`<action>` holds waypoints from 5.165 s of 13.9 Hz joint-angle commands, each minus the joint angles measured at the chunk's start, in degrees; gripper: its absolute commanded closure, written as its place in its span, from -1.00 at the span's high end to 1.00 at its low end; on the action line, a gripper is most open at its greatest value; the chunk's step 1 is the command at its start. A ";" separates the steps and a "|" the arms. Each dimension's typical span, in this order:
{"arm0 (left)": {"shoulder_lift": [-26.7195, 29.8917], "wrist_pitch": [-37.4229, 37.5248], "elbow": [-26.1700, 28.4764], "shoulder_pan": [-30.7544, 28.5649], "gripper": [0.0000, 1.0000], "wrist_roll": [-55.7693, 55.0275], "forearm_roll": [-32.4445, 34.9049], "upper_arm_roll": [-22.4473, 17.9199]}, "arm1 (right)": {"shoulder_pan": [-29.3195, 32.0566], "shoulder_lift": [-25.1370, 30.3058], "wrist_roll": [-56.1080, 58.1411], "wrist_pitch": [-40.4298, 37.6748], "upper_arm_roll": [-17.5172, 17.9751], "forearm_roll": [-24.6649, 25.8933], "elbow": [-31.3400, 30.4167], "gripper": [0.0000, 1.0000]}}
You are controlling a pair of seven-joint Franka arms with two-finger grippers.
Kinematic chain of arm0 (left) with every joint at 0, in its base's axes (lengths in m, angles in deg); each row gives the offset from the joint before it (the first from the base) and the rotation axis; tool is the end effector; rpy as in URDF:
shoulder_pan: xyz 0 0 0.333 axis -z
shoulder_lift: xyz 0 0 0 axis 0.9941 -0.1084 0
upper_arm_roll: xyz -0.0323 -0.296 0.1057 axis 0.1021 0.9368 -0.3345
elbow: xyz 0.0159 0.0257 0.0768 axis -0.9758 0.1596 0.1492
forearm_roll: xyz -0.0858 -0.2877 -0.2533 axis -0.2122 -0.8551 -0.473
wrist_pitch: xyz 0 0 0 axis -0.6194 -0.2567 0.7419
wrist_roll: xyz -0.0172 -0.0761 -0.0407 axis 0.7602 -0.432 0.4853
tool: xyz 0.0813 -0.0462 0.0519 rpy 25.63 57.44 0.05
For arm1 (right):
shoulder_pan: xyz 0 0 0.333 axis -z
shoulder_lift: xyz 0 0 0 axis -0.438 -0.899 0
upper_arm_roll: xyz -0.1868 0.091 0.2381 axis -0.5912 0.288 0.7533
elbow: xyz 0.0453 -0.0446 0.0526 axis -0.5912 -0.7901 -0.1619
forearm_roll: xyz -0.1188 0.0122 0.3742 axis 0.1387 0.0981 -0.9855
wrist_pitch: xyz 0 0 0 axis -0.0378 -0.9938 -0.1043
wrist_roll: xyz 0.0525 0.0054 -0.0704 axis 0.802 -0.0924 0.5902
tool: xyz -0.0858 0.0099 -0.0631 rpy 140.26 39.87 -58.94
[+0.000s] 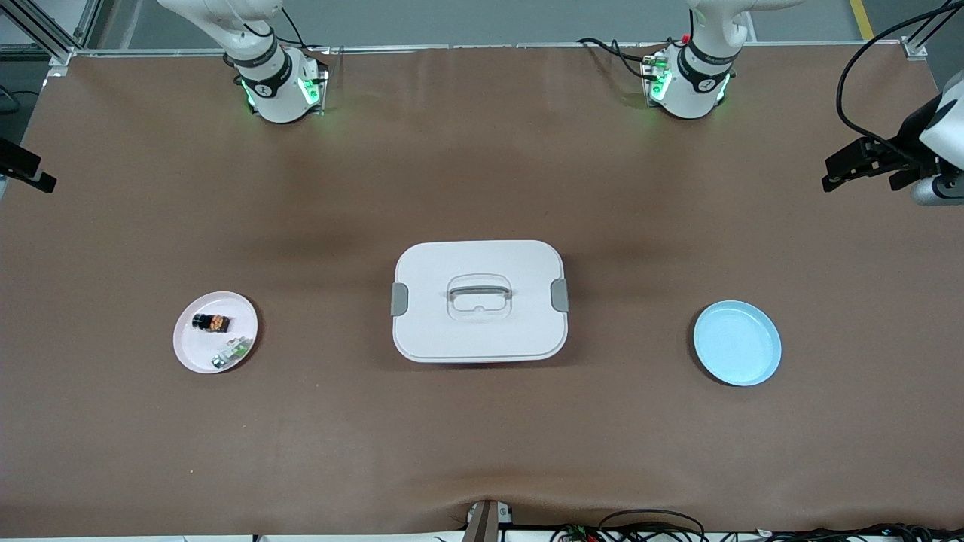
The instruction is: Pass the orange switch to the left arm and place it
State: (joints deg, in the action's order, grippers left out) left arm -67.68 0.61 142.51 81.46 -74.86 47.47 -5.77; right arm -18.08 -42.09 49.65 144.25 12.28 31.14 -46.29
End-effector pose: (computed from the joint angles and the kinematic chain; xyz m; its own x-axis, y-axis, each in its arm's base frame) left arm 0.5348 -0.0105 0.6140 0.9984 0.0062 -0.0561 0.0061 -1.0000 -0.0018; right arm 0.5403 -0.0869 0.6574 0.9964 -0.0813 -0.0228 -0.0826 -0.9948 -0.0593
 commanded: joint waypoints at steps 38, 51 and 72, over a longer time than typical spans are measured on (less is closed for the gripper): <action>-4.01 0.18 -3.02 -2.26 1.00 -0.12 3.22 0.62 | 0.20 -15.11 -8.48 46.47 0.48 -0.20 -31.26 1.00; -4.18 0.09 -3.02 -2.60 1.00 -0.04 3.13 0.54 | -0.60 -24.69 -10.16 58.69 0.48 -0.02 -31.08 1.00; -6.91 0.09 -5.04 -6.47 1.00 0.84 3.13 1.06 | -1.57 -31.99 -9.10 60.01 0.48 5.69 -27.74 1.00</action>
State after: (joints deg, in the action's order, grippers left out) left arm -74.34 0.32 138.58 74.94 -74.60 49.40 -4.99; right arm -19.79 -73.33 40.73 204.57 12.55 35.70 -75.15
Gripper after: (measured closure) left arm 0.000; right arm 0.000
